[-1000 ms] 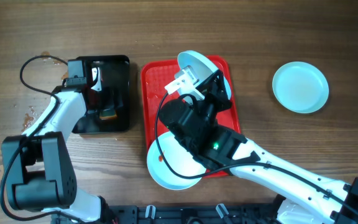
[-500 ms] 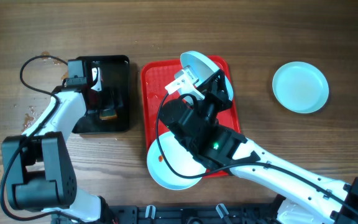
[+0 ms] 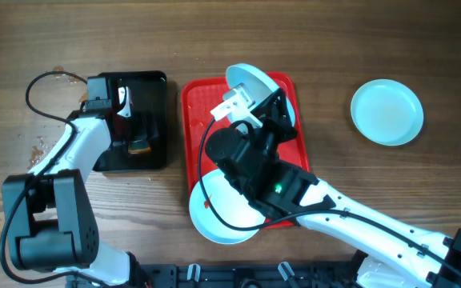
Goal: Clean dirty plates on tray and stack at the side
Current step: 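Lift the wiped plate with the right gripper toward the right side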
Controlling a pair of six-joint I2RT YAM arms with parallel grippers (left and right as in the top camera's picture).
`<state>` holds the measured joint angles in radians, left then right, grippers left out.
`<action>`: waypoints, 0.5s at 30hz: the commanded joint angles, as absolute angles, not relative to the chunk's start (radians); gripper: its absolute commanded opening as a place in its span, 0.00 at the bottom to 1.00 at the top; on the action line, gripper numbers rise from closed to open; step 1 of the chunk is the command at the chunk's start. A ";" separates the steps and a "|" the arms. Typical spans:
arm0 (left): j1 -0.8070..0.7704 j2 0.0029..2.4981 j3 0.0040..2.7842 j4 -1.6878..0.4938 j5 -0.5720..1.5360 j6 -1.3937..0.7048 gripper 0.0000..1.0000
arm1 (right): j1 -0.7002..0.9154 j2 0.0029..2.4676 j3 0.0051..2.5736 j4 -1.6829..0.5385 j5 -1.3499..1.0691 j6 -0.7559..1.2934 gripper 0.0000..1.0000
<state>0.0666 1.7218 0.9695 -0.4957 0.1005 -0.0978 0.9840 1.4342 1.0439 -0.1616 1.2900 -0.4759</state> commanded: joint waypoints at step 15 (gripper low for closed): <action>0.065 1.704 0.966 -0.493 0.111 -0.082 1.00 | 0.968 1.406 1.055 -0.159 1.211 -0.474 0.04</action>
<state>0.0666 1.7218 0.9695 -0.4953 0.1032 -0.0975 0.9760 1.4246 1.0439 -0.1547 1.2278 -0.5053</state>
